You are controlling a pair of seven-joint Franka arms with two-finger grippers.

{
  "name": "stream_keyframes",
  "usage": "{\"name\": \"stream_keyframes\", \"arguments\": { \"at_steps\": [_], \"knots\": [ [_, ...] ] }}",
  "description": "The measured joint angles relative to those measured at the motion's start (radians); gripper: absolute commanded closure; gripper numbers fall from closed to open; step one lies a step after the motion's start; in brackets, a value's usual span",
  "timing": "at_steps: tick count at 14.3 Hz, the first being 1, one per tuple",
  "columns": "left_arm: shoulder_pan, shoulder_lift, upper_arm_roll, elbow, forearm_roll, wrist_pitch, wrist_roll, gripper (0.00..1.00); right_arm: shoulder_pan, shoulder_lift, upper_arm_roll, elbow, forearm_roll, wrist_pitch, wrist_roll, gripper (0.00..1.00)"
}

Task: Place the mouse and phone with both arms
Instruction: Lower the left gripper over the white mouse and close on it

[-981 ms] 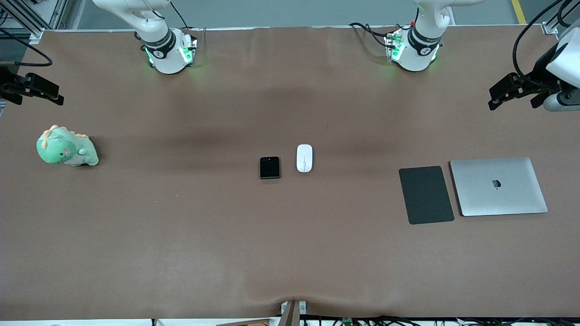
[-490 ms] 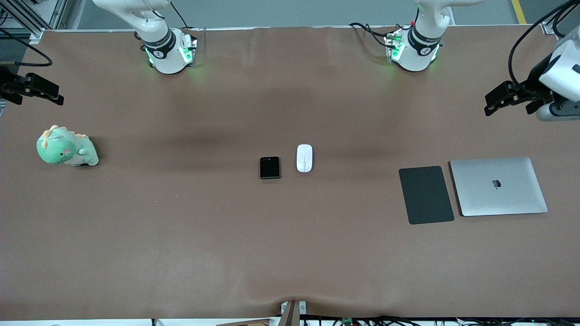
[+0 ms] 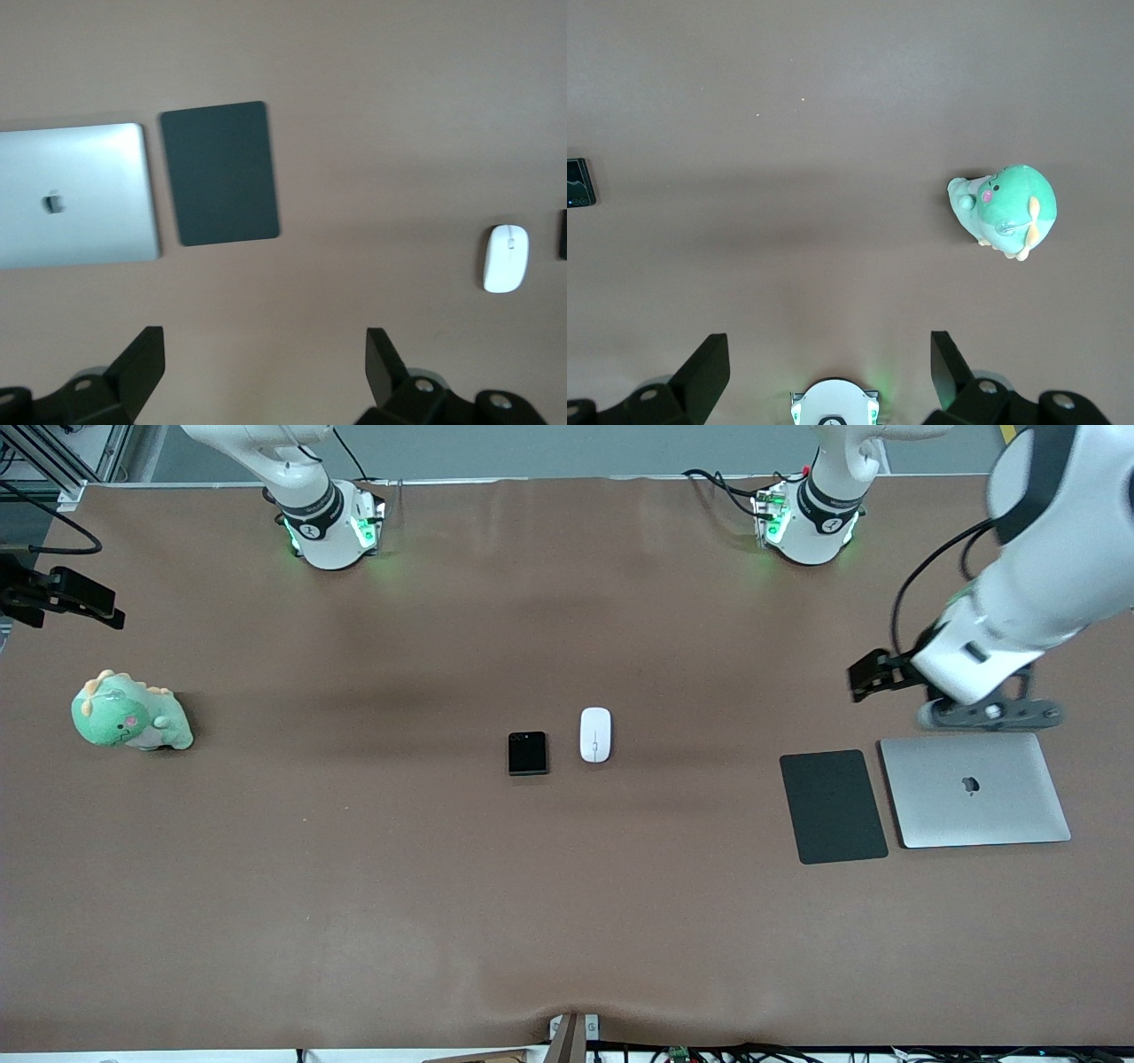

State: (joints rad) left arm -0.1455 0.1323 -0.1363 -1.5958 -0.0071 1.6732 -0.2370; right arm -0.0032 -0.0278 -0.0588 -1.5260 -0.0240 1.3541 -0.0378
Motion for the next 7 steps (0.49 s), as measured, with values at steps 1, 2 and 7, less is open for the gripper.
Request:
{"name": "stream_keyframes", "arguments": {
  "at_steps": [1,2,7],
  "knots": [
    [-0.033,0.028,-0.003,-0.001,0.0,0.019,-0.032,0.0,-0.002,0.0,-0.002,0.0,0.0,0.0,0.0,0.0],
    [-0.069,0.057,-0.005,-0.001,0.0,0.041,-0.069,0.0,-0.004,0.0,-0.004,0.0,0.0,0.0,0.0,0.0],
    [-0.25,0.206,-0.01,-0.005,0.0,0.219,-0.268,0.0,-0.01,0.001,-0.007,0.0,0.0,-0.001,0.0,0.0]
  ]
}}
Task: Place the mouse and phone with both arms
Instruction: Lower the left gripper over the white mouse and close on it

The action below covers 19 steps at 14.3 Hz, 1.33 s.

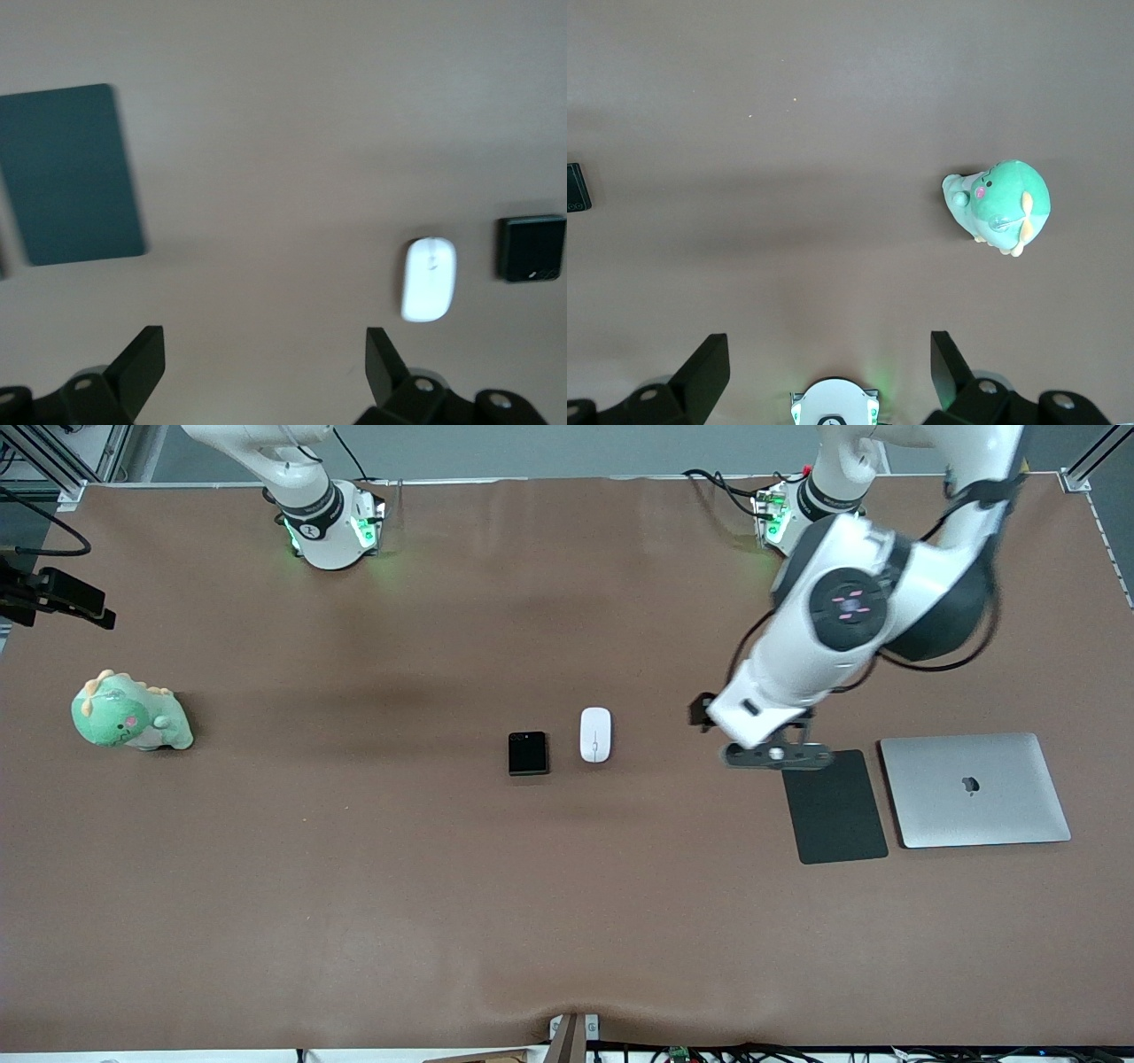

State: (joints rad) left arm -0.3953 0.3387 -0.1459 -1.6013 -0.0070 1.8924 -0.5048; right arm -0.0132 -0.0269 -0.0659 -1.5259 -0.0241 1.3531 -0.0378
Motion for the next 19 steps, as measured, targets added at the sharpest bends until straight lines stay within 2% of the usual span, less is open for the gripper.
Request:
{"name": "stream_keyframes", "arguments": {
  "at_steps": [4,8,14,19],
  "knots": [
    [-0.112,0.113,-0.001,-0.002,0.0,0.137,-0.183,0.0,-0.002,0.007,-0.001,0.0,0.0,-0.015,0.0,0.0],
    [-0.173,0.215,-0.001,-0.003,0.0,0.235,-0.283,0.0,-0.015,0.023,-0.004,0.0,0.0,-0.025,0.0,0.0],
    [-0.234,0.332,-0.001,-0.001,0.0,0.329,-0.331,0.05,-0.035,0.073,-0.006,0.002,-0.005,-0.02,0.0,0.0],
    [-0.255,0.386,-0.001,0.0,0.0,0.378,-0.331,0.06,-0.069,0.139,-0.007,0.061,-0.005,-0.01,0.0,0.0]
  ]
}}
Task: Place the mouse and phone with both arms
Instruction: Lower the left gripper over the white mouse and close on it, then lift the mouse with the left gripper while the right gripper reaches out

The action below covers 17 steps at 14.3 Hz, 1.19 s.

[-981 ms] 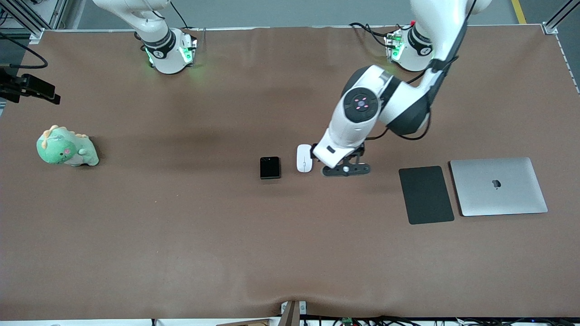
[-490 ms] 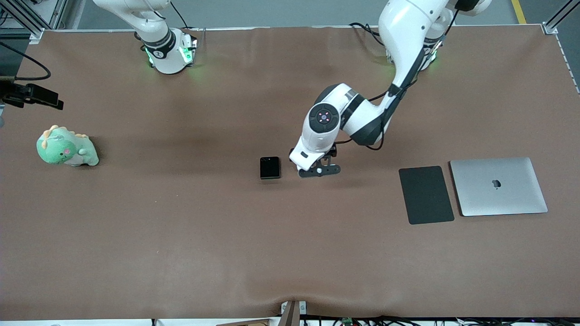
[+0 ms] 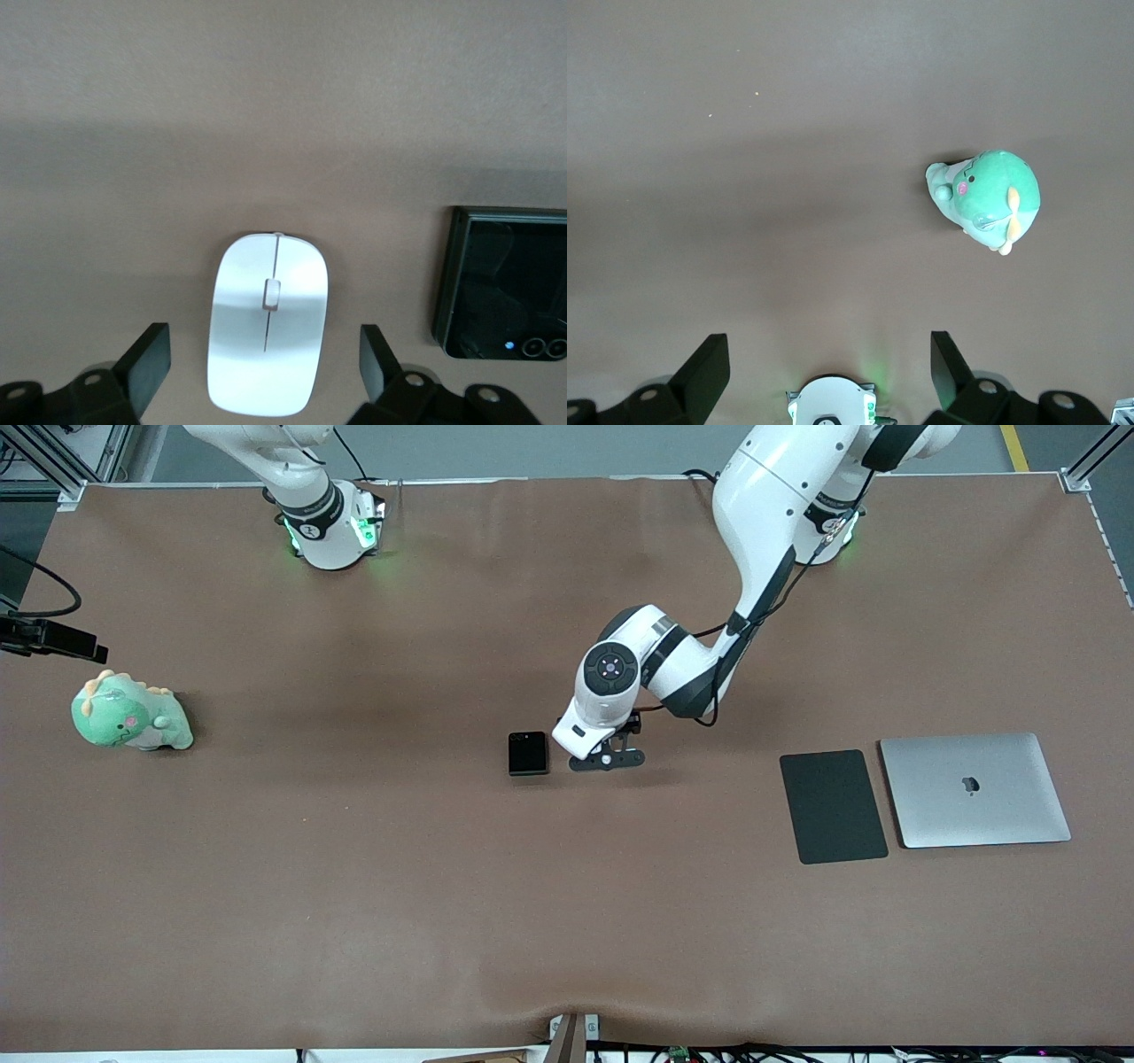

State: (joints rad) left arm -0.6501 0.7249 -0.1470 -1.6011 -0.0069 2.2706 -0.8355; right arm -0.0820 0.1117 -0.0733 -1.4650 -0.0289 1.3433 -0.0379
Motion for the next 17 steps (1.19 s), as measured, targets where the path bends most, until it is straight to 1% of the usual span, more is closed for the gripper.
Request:
{"name": "stream_keyframes", "arguments": {
  "at_steps": [1,3,6,7,8,9,12,13,14,17],
  "knots": [
    [-0.003,0.007,0.0,0.0,0.0,0.005,0.0,0.08,-0.008,0.011,0.0,0.0,0.0,-0.001,0.0,0.0],
    [-0.008,0.015,0.0,0.001,0.0,0.006,0.0,0.16,-0.031,0.038,0.0,0.001,0.002,0.001,0.0,0.0],
    [-0.01,0.025,0.0,0.001,0.011,0.006,0.0,0.23,-0.046,0.076,0.0,0.001,0.006,0.013,-0.001,0.0],
    [-0.01,0.029,0.0,0.001,0.018,0.006,0.0,0.28,-0.045,0.086,0.002,0.001,0.007,0.018,-0.001,0.0],
    [-0.01,0.033,0.0,0.001,0.022,0.006,0.0,0.28,-0.045,0.097,0.005,0.002,0.01,0.02,-0.001,0.0],
    [-0.01,0.036,0.0,0.001,0.024,0.007,0.0,0.29,-0.044,0.106,0.007,0.002,0.019,0.023,-0.001,0.0],
    [-0.01,0.037,0.0,0.002,0.024,0.007,0.0,0.39,-0.042,0.131,0.011,0.002,0.055,0.024,0.0,0.0],
    [-0.01,0.037,0.0,0.003,0.024,0.007,0.0,0.4,-0.036,0.137,0.013,0.002,0.061,0.023,0.0,0.0],
    [-0.01,0.037,0.001,0.003,0.024,0.007,0.0,0.43,-0.024,0.141,0.015,0.002,0.069,0.022,0.0,0.0],
    [-0.009,0.037,0.002,0.007,0.024,0.007,0.0,0.46,0.048,0.149,0.02,0.002,0.08,0.023,0.001,0.0]
  ]
}}
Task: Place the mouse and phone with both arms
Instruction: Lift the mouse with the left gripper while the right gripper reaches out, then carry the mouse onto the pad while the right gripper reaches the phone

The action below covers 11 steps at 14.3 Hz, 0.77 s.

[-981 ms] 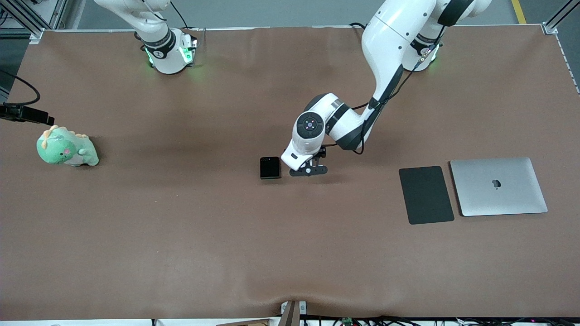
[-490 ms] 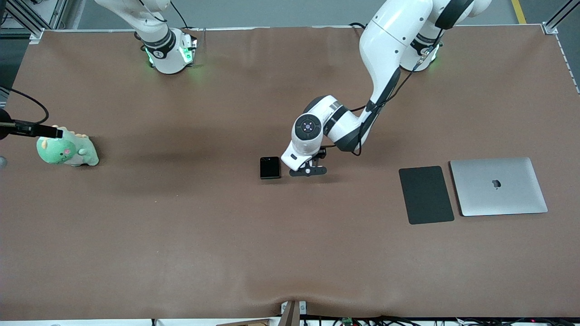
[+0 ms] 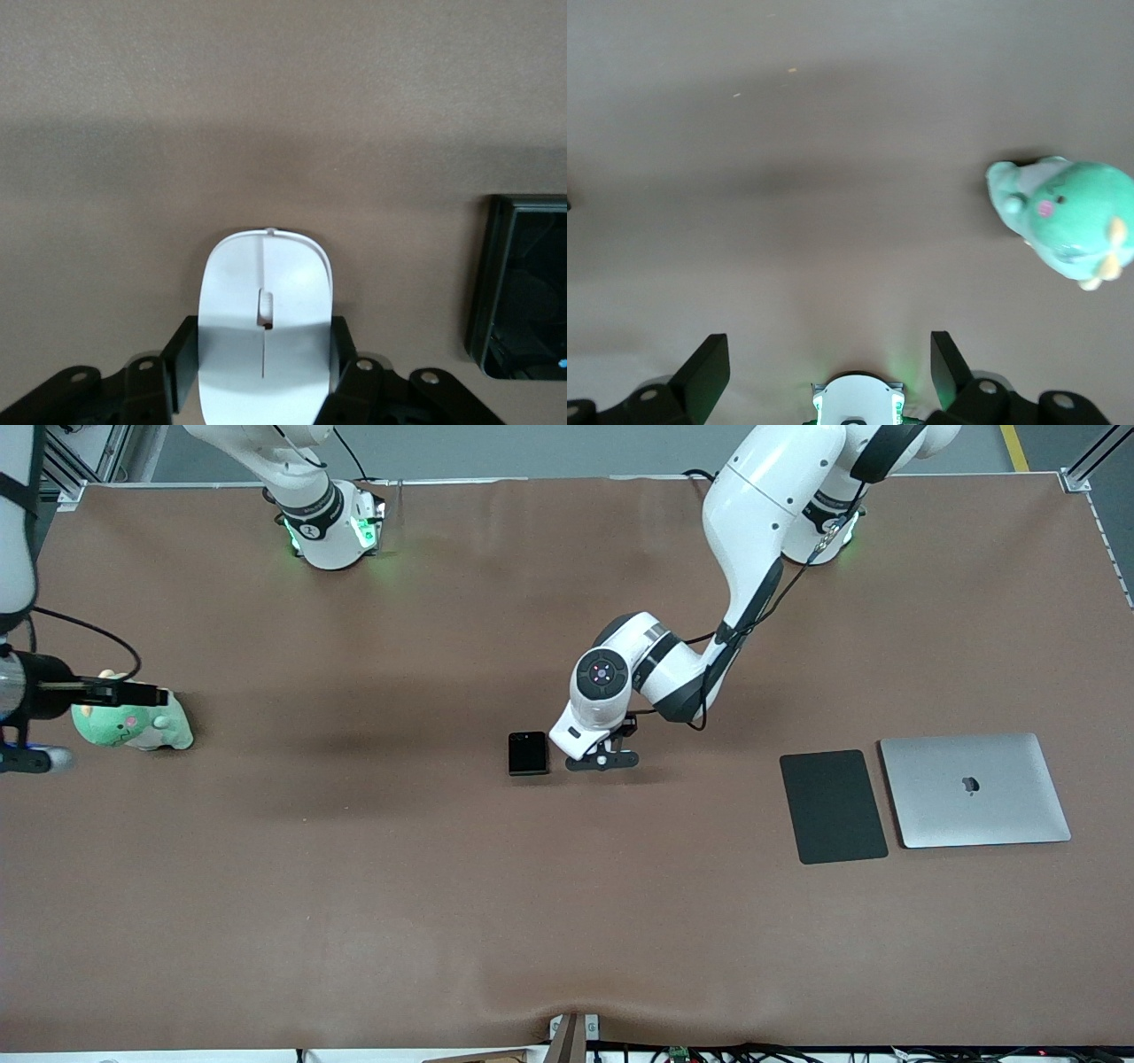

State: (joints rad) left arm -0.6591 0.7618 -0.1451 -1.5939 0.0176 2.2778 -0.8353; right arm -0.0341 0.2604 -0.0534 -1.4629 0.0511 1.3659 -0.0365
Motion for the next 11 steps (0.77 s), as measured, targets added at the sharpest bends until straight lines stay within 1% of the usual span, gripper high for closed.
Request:
{"name": "stream_keyframes", "arguments": {
  "at_steps": [4,6,8,11],
  "knots": [
    [0.01,-0.003,0.011,0.017,0.0,0.0,0.011,0.45,0.084,0.034,0.002,0.0,0.0,0.003,0.007,0.0],
    [0.036,-0.021,0.017,0.027,0.001,-0.011,0.031,0.45,0.113,0.054,0.002,0.0,0.0,0.015,0.007,0.0],
    [0.09,-0.061,0.02,0.031,0.001,-0.049,0.099,0.45,0.144,0.067,0.003,0.0,0.002,0.031,0.007,0.0],
    [0.218,-0.136,0.021,0.033,0.002,-0.15,0.26,0.45,0.206,0.092,0.004,0.0,0.021,0.045,0.007,0.0]
  ]
}}
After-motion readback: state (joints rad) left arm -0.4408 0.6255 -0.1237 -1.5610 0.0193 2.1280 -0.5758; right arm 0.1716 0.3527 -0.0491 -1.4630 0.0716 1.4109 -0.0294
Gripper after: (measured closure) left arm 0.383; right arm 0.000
